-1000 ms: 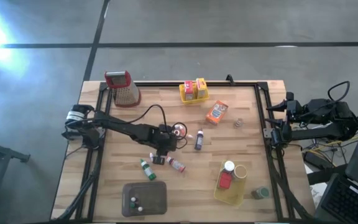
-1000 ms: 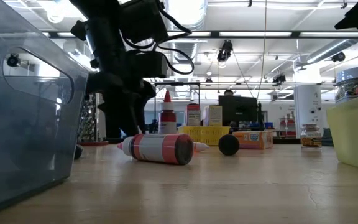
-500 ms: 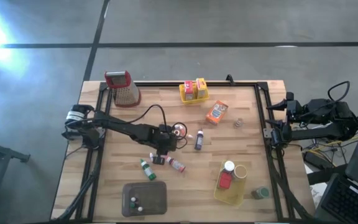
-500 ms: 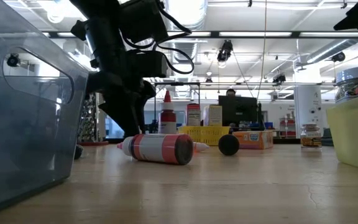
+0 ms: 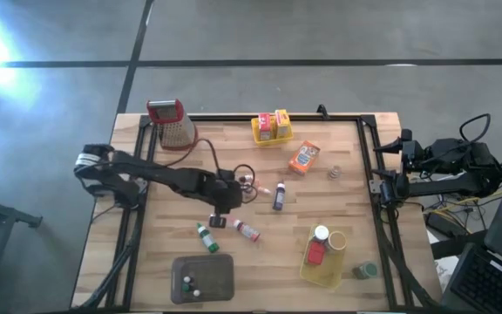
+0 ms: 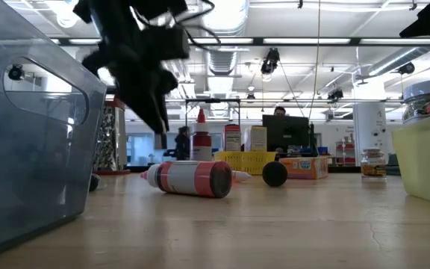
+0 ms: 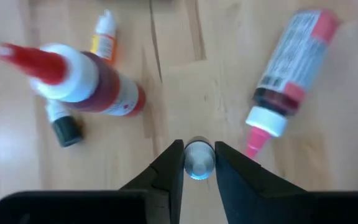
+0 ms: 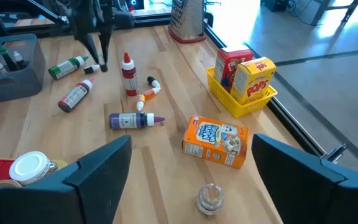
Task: Pick & Place Kitchen Items
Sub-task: Put the right small pink food coloring bottle into the black bin
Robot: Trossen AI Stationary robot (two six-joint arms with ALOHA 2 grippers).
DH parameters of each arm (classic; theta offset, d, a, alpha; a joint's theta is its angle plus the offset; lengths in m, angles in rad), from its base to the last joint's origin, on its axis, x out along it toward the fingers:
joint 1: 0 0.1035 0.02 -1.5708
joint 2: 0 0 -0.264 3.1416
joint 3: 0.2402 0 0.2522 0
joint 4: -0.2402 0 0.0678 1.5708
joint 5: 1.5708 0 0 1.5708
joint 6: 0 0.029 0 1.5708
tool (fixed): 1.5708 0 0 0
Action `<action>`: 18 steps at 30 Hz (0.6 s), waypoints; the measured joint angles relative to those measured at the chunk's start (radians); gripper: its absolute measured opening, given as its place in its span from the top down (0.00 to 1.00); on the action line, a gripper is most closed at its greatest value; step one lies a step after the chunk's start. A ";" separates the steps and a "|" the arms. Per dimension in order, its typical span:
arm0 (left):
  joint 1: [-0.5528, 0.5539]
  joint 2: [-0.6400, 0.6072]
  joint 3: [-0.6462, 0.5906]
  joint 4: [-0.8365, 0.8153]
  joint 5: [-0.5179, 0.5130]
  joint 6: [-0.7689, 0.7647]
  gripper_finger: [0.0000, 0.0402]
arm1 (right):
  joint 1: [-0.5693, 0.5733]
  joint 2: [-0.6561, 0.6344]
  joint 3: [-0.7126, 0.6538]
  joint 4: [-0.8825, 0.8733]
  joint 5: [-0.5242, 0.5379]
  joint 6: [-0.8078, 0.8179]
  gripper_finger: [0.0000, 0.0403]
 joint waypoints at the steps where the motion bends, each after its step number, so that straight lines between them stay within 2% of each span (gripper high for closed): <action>1: -0.006 -0.022 0.000 -0.012 0.002 -0.005 0.79 | 0.000 0.000 0.000 0.000 0.000 0.000 0.17; 11: -0.136 -0.262 0.000 -0.037 0.056 0.013 0.79 | 0.000 0.000 0.000 -0.001 0.000 0.000 0.10; 18: -0.278 -0.335 0.000 -0.035 0.072 0.137 0.79 | 0.000 0.000 0.000 -0.002 0.000 0.000 0.14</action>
